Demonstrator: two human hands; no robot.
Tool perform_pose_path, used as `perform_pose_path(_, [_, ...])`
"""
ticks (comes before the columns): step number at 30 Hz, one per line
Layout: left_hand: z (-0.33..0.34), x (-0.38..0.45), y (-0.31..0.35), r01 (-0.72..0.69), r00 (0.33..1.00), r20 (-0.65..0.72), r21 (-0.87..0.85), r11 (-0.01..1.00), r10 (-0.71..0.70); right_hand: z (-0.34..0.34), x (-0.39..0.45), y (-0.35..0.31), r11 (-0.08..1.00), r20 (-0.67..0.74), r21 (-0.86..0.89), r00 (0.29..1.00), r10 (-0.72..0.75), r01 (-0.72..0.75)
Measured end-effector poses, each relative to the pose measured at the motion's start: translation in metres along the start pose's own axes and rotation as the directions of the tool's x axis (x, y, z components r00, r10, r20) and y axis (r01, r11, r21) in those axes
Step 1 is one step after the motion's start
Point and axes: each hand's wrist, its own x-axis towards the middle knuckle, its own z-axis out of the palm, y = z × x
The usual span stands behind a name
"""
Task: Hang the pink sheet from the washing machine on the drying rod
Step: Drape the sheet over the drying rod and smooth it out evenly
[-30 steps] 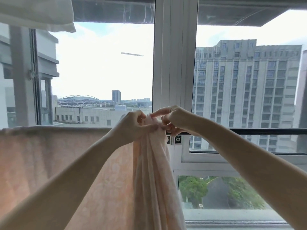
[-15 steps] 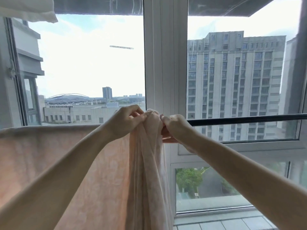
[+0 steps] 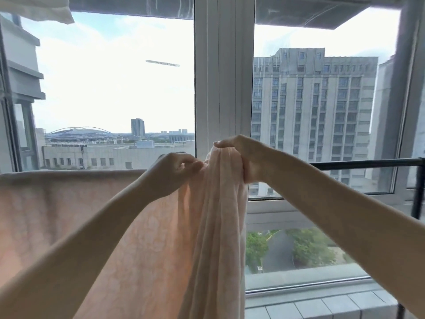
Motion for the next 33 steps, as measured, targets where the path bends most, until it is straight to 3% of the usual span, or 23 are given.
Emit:
perform_pose_path(3, [0.0,0.002,-0.011,-0.02,0.996,-0.083,0.065,0.998,0.026,-0.022,-0.003,-0.01,0.997,-0.185,-0.075,0.983,-0.025,0.011])
perform_pose_path(7, [0.001,0.003,-0.013,-0.003,0.992,-0.13,0.053,0.999,0.01,-0.058,-0.008,-0.005,0.979,-0.432,-0.191,0.889,-0.151,0.074])
perform_pose_path(11, [0.008,0.008,-0.011,-0.005,0.987,-0.157,0.063,0.998,0.015,-0.086,-0.017,-0.003,0.973,-0.474,-0.218,0.864,-0.172,0.075])
perform_pose_path(14, [0.013,0.01,-0.009,-0.018,0.986,-0.166,0.056,0.998,0.027,-0.099,-0.019,0.0,0.959,-0.503,-0.226,0.823,-0.264,0.169])
perform_pose_path(18, [0.014,0.009,-0.009,0.02,0.984,-0.179,0.05,0.999,-0.011,-0.095,-0.026,0.017,0.873,-0.4,-0.48,0.865,-0.303,0.085])
perform_pose_path(20, [0.014,0.009,-0.01,0.028,0.988,-0.152,0.038,0.999,-0.022,-0.095,-0.024,0.027,0.787,-0.392,-0.614,0.84,-0.376,0.065])
perform_pose_path(22, [0.015,0.009,-0.008,0.026,0.99,-0.142,0.041,0.999,-0.02,-0.093,-0.023,0.029,0.598,-0.435,-0.797,0.765,-0.475,-0.082])
perform_pose_path(24, [0.015,0.008,-0.007,0.022,0.986,-0.165,0.056,0.998,-0.012,-0.088,-0.017,0.031,0.339,-0.448,-0.893,0.663,-0.6,-0.297])
perform_pose_path(25, [0.015,0.008,-0.006,0.021,0.985,-0.173,0.055,0.998,-0.011,-0.085,-0.013,0.032,0.268,-0.398,-0.917,0.64,-0.657,-0.296])
perform_pose_path(29, [0.01,0.006,-0.004,0.037,0.99,-0.138,0.023,0.999,-0.034,-0.07,-0.004,0.037,0.171,-0.065,-0.982,0.704,-0.707,0.08])
perform_pose_path(33, [0.006,0.003,-0.007,0.087,0.981,-0.173,-0.023,0.996,-0.09,-0.063,0.015,0.045,0.18,-0.054,-0.975,0.649,-0.759,0.13])
